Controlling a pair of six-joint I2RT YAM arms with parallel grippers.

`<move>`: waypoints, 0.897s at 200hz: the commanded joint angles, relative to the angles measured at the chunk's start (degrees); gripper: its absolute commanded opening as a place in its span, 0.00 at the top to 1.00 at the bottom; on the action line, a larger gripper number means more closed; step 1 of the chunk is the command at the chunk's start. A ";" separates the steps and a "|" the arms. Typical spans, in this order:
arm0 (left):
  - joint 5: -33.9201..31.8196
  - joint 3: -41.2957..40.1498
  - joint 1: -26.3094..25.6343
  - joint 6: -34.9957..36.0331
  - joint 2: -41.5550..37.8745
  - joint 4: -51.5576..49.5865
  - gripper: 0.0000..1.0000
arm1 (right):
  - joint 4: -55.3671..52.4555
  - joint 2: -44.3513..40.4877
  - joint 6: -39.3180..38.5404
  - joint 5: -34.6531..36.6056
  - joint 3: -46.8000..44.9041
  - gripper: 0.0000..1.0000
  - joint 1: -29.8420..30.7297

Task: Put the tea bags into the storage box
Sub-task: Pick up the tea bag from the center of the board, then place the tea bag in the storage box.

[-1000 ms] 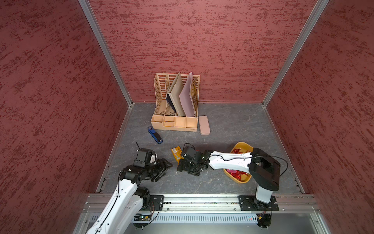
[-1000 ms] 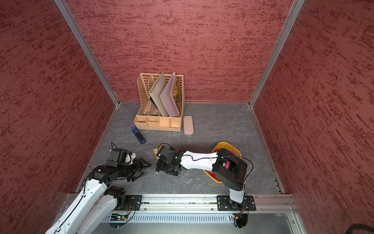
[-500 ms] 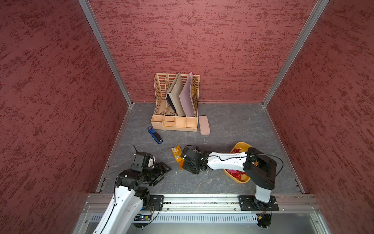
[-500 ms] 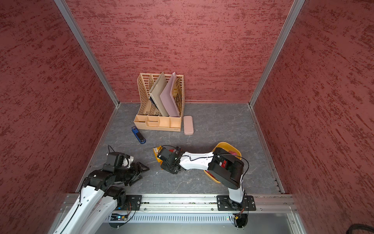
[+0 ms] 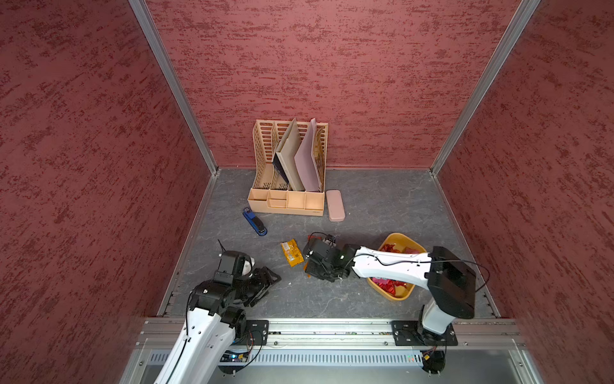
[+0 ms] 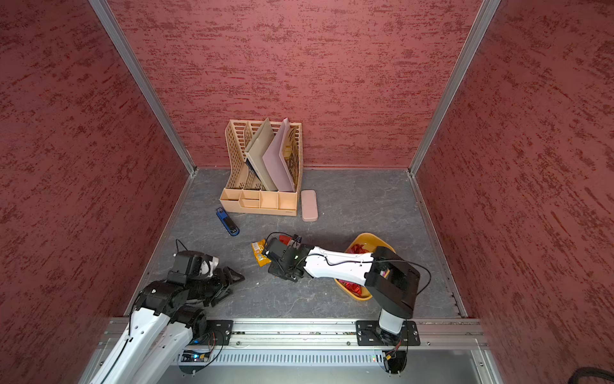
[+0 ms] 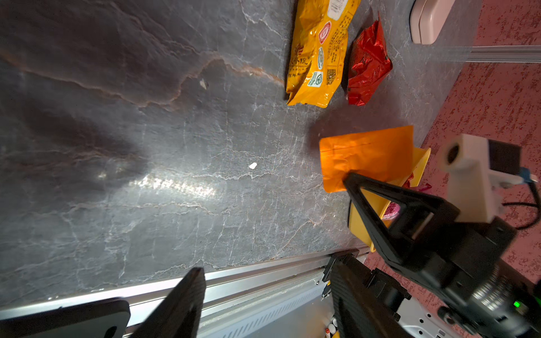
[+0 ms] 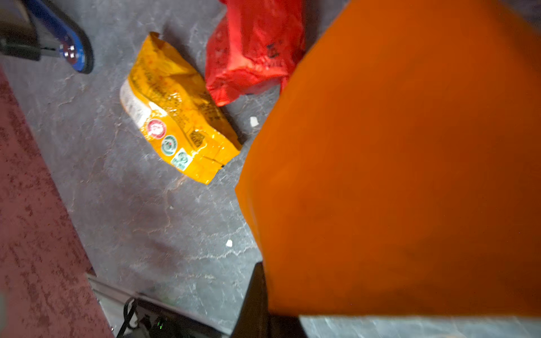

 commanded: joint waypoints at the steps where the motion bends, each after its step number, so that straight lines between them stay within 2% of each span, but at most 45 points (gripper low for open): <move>1: 1.47 -0.07 0.41 0.68 -0.20 1.48 0.28 | -6.26 -5.92 -5.71 -0.75 -0.47 1.00 0.33; 27: 2.28 0.52 0.32 2.28 2.44 2.86 0.28 | -14.44 -10.70 -11.74 -3.65 2.17 1.00 -0.05; 38: 2.29 1.23 0.23 2.61 3.69 2.88 0.28 | -20.40 -12.11 -13.90 -3.13 3.84 1.00 -0.39; 69: 1.75 2.72 -0.24 2.54 4.78 4.44 0.27 | -31.98 -23.57 -16.40 -0.69 4.21 1.00 -5.12; 96: 1.84 2.72 -0.92 1.50 6.36 6.59 0.26 | -35.31 -33.11 -18.48 -3.33 1.42 1.00 -15.77; 121: 1.78 2.72 -2.29 1.29 8.65 8.94 0.27 | -35.78 -38.54 -19.67 -3.64 -0.96 1.00 -25.53; 149: 0.59 4.35 -4.51 2.33 12.41 10.27 0.27 | -30.71 -39.58 -20.57 -9.49 -5.22 1.00 -36.50; 179: -0.69 3.75 -6.86 -1.13 13.10 14.35 0.27 | -25.22 -38.09 -18.66 -14.62 -9.51 1.00 -45.88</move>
